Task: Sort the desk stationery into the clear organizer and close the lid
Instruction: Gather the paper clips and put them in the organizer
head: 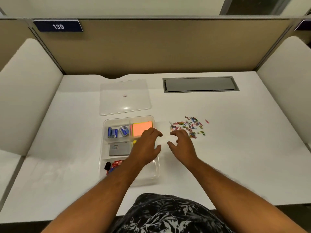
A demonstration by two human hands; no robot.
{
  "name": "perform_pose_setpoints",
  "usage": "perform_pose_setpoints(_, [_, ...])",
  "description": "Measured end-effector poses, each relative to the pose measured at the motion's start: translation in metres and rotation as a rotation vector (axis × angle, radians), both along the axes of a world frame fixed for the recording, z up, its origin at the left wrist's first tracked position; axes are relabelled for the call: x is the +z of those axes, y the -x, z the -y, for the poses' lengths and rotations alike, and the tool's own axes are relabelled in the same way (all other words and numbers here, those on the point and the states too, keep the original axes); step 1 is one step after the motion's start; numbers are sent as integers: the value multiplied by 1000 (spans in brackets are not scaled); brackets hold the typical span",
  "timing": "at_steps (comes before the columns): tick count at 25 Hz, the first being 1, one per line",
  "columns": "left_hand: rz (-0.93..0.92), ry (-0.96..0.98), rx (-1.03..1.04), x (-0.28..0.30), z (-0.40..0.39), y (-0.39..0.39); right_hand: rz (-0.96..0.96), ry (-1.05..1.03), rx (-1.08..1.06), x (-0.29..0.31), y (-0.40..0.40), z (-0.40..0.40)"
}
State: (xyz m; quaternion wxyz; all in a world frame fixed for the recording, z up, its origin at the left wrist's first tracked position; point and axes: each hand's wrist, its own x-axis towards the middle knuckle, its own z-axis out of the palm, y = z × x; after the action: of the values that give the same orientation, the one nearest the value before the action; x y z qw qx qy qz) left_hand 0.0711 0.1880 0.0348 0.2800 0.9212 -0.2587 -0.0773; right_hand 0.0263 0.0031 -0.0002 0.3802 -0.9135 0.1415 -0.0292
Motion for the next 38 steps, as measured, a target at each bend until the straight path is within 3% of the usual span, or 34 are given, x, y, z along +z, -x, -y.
perform_pose_setpoints(4, [-34, -37, -82, -11, 67, -20, -47, 25, -108, -10, -5, 59])
perform_pose_setpoints(8, [-163, -163, -74, -37, 117, -44, -227, 89, -176, -18, -14, 114])
perform_pose_setpoints(13, [-327, -292, -2, -72, 148, -59, -395, 226, -86, -36, -28, 160])
perform_pose_setpoints(19, [-220, -234, 131, -81, 172, -67, -376, 363, 74, -48, -69, 168])
perform_pose_setpoints(25, [-218, -147, 180, -77, 193, -79, -204, 317, 126, -62, -76, 169])
perform_pose_setpoints(32, [-374, 20, 364, -74, 194, -77, -196, 233, 95, -57, -75, 179])
perform_pose_setpoints(38, [-423, 218, 421, -58, 175, -65, -186, -150, -111, -41, -66, 179])
